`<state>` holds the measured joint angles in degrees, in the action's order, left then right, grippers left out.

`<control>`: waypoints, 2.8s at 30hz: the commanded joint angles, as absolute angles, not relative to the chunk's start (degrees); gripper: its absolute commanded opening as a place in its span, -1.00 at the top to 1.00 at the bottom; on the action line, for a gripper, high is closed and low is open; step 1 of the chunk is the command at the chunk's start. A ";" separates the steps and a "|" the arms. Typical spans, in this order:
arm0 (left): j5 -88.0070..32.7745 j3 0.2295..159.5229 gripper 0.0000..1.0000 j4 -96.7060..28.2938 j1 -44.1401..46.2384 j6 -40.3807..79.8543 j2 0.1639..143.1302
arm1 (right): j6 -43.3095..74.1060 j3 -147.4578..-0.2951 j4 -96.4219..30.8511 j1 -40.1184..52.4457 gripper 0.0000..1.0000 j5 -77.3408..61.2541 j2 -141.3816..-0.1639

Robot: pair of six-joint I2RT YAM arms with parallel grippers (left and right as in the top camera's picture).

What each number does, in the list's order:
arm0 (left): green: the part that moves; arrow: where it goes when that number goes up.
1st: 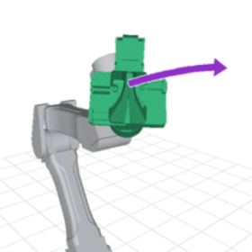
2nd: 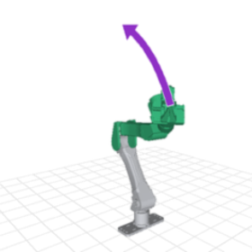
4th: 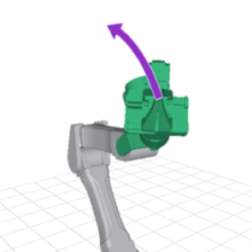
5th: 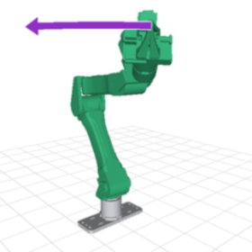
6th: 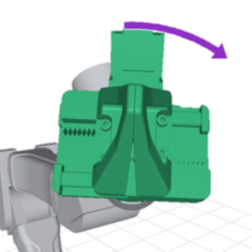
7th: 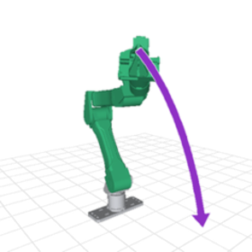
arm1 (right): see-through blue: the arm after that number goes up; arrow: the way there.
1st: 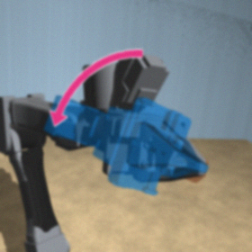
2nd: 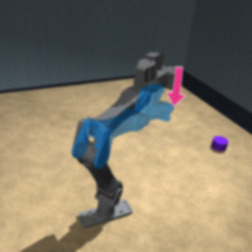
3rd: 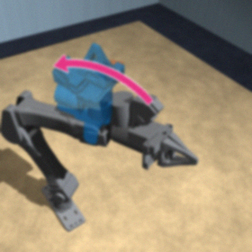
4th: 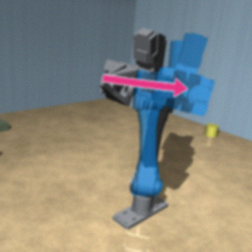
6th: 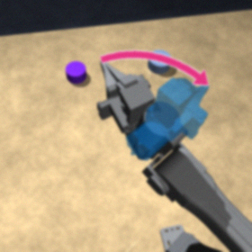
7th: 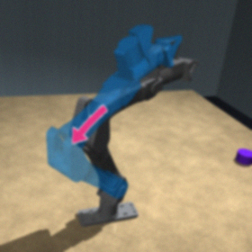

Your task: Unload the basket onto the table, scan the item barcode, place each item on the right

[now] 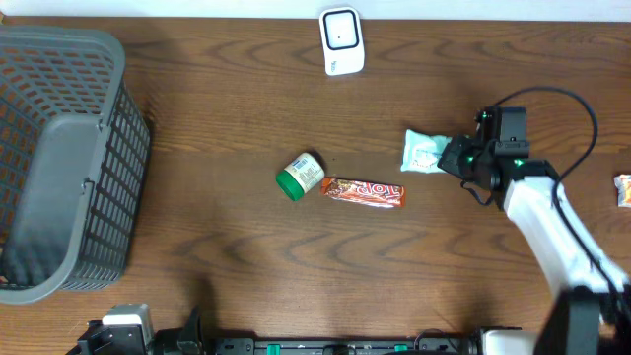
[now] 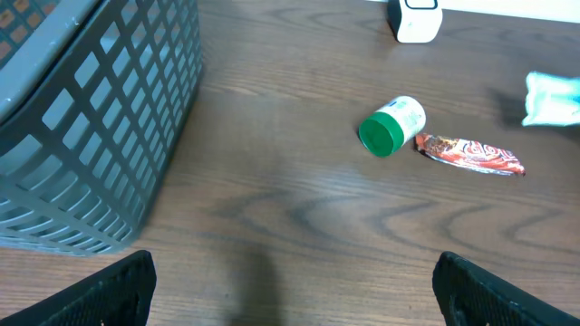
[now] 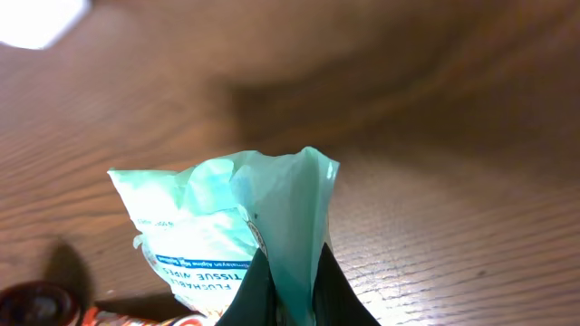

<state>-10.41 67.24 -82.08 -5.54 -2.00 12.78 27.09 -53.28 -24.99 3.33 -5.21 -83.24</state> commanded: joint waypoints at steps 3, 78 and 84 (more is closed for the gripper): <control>-10.96 67.44 -0.96 -82.02 -5.78 -2.92 12.58 | 21.37 -53.54 -25.98 13.47 0.97 25.54 -77.56; -10.96 67.44 -0.95 -82.02 -5.78 -2.92 12.58 | 13.21 -64.49 -41.39 47.33 0.98 -4.21 -104.25; -10.96 67.44 -0.96 -82.02 -5.78 -2.92 12.58 | 14.79 -65.89 -43.86 47.13 0.98 -4.19 -99.18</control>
